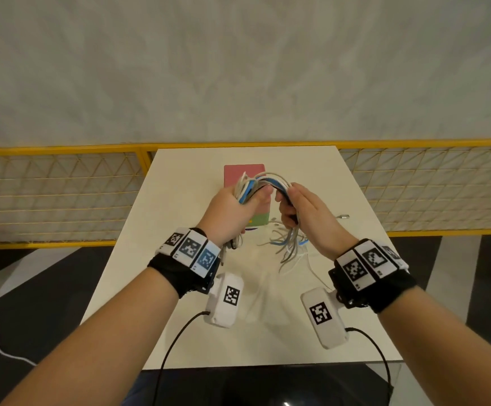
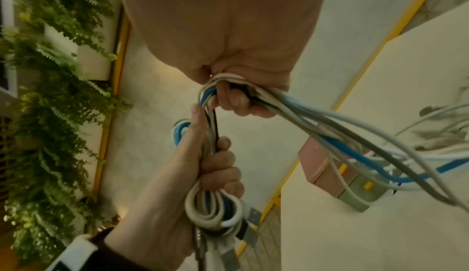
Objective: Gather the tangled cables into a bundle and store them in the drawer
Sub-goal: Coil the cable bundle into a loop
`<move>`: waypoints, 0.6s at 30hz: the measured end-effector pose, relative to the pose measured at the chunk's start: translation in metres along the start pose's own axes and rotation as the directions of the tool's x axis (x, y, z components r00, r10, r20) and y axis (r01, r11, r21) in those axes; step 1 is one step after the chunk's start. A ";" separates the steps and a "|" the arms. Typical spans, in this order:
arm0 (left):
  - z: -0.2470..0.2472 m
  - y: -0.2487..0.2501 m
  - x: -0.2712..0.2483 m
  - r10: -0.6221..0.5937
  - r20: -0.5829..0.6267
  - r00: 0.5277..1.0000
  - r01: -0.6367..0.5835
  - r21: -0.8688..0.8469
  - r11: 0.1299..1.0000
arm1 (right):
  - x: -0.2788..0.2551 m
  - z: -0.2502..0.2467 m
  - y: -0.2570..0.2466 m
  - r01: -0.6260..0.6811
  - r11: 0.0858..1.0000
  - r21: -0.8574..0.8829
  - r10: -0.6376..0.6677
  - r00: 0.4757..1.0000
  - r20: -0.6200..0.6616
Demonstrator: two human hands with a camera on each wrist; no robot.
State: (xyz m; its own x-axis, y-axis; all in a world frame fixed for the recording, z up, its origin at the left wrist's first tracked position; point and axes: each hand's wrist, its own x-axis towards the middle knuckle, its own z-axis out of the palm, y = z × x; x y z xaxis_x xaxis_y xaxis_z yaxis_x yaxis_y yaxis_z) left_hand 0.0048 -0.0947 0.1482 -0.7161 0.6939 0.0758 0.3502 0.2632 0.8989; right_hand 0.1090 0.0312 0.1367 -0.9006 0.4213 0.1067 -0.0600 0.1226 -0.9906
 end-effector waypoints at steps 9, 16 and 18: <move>0.018 0.016 -0.004 -0.028 0.090 0.996 0.051 -0.253 0.966 | -0.005 0.029 -0.013 0.077 0.975 -0.208 -0.078 0.997 0.002; 0.017 0.010 0.001 -0.151 -0.067 0.986 0.116 -0.369 0.922 | -0.008 0.023 -0.011 0.159 0.929 -0.334 -0.086 0.971 0.223; 0.017 0.009 0.005 -0.154 -0.128 0.980 0.097 -0.368 0.925 | -0.006 0.024 -0.004 0.160 0.929 -0.334 -0.088 0.972 0.219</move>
State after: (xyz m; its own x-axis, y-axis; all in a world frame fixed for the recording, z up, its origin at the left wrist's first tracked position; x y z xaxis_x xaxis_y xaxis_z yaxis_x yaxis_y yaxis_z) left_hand 0.0150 -0.0776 0.1489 -0.8327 0.5536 -0.0088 0.0320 0.0641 0.9974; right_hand 0.1039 0.0065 0.1375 -0.9640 0.2021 0.1726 -0.0558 0.4811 -0.8749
